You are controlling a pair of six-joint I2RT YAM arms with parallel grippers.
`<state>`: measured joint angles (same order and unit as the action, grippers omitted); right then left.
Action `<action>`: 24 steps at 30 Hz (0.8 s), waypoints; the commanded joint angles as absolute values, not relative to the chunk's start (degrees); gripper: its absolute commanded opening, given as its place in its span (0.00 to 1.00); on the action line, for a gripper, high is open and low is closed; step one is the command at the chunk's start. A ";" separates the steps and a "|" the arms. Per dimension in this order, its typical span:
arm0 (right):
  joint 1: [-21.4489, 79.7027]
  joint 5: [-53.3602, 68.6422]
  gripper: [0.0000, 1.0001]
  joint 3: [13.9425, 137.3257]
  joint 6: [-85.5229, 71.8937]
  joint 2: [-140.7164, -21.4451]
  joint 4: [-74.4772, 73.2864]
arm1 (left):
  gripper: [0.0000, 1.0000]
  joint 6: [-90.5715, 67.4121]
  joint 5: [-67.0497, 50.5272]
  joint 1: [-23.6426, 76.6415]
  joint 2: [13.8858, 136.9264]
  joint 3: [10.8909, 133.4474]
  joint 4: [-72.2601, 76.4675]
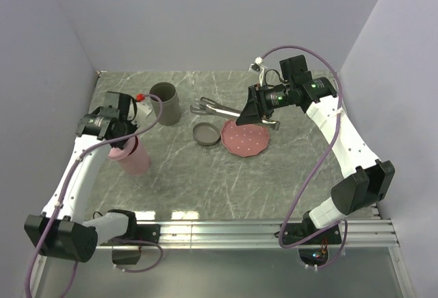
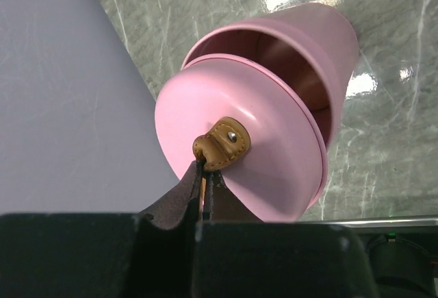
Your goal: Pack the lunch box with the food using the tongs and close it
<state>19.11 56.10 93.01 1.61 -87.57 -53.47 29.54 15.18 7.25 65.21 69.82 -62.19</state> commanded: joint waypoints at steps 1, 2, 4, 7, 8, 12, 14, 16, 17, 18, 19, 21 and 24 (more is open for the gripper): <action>18.81 55.81 0.57 95.36 2.81 -86.40 -53.35 | 0.00 25.05 22.32 10.54 66.35 69.61 -59.77; 18.90 55.81 0.57 95.45 2.81 -86.48 -53.44 | 0.00 24.27 22.85 11.24 67.14 69.52 -59.77; 18.72 56.07 0.57 95.62 3.08 -86.66 -53.79 | 0.00 23.56 24.42 12.65 68.11 69.35 -59.50; 18.46 56.07 0.57 95.97 3.43 -86.48 -54.23 | 0.00 22.50 26.18 14.23 69.61 69.52 -59.24; 18.46 56.16 0.57 96.06 3.51 -86.57 -54.58 | 0.00 22.24 26.37 14.59 70.48 69.52 -59.33; 18.11 56.77 0.57 96.42 3.96 -86.49 -55.28 | 0.00 21.18 27.60 16.17 71.72 69.08 -59.41; 17.84 56.95 0.57 96.24 3.95 -86.40 -55.28 | 0.00 20.57 27.16 16.87 72.16 69.34 -59.85; 17.58 57.04 0.57 96.33 4.13 -86.40 -55.63 | 0.00 20.30 27.07 17.22 72.51 69.08 -60.03; 17.75 57.22 0.57 96.24 4.22 -86.40 -55.72 | 0.00 20.22 27.07 17.14 72.51 68.91 -59.86; 17.67 57.22 0.57 96.41 4.22 -86.31 -55.72 | 0.00 20.39 27.07 17.14 72.60 68.30 -59.77; 17.67 57.30 0.56 96.42 4.22 -86.40 -55.81 | 0.00 20.39 26.98 17.14 72.60 68.03 -59.68; 17.58 57.30 0.56 96.59 4.22 -86.40 -55.99 | 0.00 20.13 26.72 17.14 72.77 67.15 -59.68; 17.40 57.57 0.56 96.68 4.22 -86.40 -56.16 | 0.00 19.60 26.11 17.23 72.95 66.80 -60.03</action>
